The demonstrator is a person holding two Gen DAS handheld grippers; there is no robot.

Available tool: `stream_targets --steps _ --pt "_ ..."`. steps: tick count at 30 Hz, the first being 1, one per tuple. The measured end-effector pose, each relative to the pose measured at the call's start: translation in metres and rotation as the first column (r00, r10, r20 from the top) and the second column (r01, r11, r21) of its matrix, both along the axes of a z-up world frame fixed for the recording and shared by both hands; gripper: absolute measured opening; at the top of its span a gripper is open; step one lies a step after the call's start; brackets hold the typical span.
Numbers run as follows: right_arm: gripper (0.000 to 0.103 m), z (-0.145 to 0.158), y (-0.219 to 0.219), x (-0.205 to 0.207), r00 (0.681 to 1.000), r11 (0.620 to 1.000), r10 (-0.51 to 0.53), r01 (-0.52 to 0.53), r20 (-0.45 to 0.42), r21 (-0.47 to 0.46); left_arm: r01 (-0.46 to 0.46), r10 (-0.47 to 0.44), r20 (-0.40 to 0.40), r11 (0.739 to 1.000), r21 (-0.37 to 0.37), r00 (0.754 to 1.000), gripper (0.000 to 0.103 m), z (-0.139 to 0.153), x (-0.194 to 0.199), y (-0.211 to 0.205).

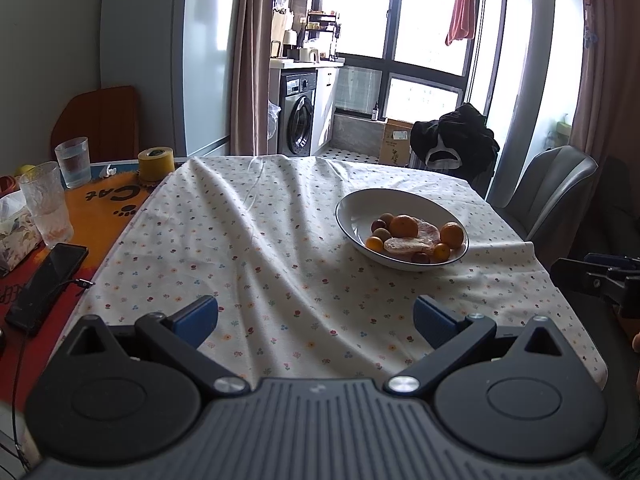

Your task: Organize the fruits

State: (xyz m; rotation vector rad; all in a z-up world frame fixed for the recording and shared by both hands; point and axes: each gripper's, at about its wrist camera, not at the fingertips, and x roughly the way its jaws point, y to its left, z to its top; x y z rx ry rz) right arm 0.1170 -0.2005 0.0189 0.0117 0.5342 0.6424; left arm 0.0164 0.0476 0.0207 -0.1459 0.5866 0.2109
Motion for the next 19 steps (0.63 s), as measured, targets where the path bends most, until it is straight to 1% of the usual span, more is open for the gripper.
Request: stream_targets --steps 6,12,19 --pt "0.103 0.0004 -0.0003 0.0002 1.0 1.0 -0.002 0.002 -0.002 -0.003 0.0 0.0 0.002 1.0 0.0 1.0 0.103 0.0001 -0.0001 -0.0001" --pt "0.103 0.0009 0.0001 -0.0002 1.0 1.0 0.0 0.0 -0.002 -0.003 0.018 -0.018 0.021 1.0 0.002 1.0 0.103 0.0022 -0.003 -0.0032" --pt "0.103 0.0008 0.0008 -0.0006 1.0 1.0 0.0 0.0 -0.003 -0.003 0.024 -0.024 0.02 1.0 -0.001 1.0 0.103 0.0021 -0.0025 -0.0038"
